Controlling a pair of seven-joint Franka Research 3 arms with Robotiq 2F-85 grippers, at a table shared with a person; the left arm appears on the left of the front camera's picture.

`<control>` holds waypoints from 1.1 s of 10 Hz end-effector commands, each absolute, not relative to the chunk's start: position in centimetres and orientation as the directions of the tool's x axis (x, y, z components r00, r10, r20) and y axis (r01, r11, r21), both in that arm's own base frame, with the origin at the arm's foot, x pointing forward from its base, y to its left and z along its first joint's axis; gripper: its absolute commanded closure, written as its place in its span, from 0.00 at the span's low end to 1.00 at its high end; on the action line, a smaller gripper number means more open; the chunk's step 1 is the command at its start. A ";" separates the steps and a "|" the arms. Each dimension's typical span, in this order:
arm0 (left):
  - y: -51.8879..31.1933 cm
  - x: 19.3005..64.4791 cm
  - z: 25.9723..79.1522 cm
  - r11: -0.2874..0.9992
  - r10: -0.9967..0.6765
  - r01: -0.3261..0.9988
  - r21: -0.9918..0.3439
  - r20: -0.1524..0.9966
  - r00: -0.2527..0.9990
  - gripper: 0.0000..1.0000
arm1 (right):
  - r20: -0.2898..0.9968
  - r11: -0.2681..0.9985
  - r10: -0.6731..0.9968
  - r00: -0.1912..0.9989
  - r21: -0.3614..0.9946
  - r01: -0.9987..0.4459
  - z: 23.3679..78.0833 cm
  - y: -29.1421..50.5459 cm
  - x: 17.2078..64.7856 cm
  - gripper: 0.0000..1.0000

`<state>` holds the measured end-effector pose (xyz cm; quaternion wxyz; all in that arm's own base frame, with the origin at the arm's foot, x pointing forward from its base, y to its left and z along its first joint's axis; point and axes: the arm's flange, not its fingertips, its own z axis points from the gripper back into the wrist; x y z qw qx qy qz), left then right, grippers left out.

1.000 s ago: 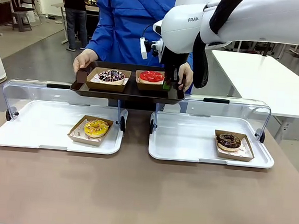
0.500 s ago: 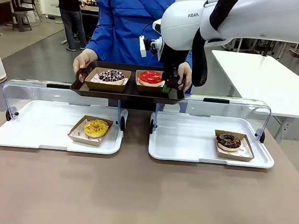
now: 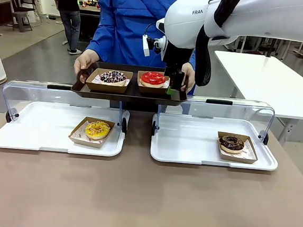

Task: Provide the desired donut to the person.
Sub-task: Place the picked Paper togo box onto the Handle tray extended by the person.

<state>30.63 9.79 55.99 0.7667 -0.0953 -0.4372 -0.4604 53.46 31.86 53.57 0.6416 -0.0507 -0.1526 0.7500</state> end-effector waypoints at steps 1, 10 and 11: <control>9.6 30.5 56.0 0.569 -0.605 0.787 0.238 0.769 0.205 0.00 | 0.150 -0.157 0.968 -0.201 -0.260 -0.953 54.3 31.5 53.4 0.00; 9.6 30.5 56.0 0.569 -0.605 0.787 0.238 0.769 0.205 0.00 | 0.135 -0.130 0.975 -0.174 -0.284 -0.950 53.9 31.8 53.4 0.00; 9.6 30.5 56.0 0.569 -0.605 0.787 0.238 0.769 0.205 0.00 | 0.135 -0.130 0.975 -0.174 -0.284 -0.950 53.9 31.8 53.4 0.00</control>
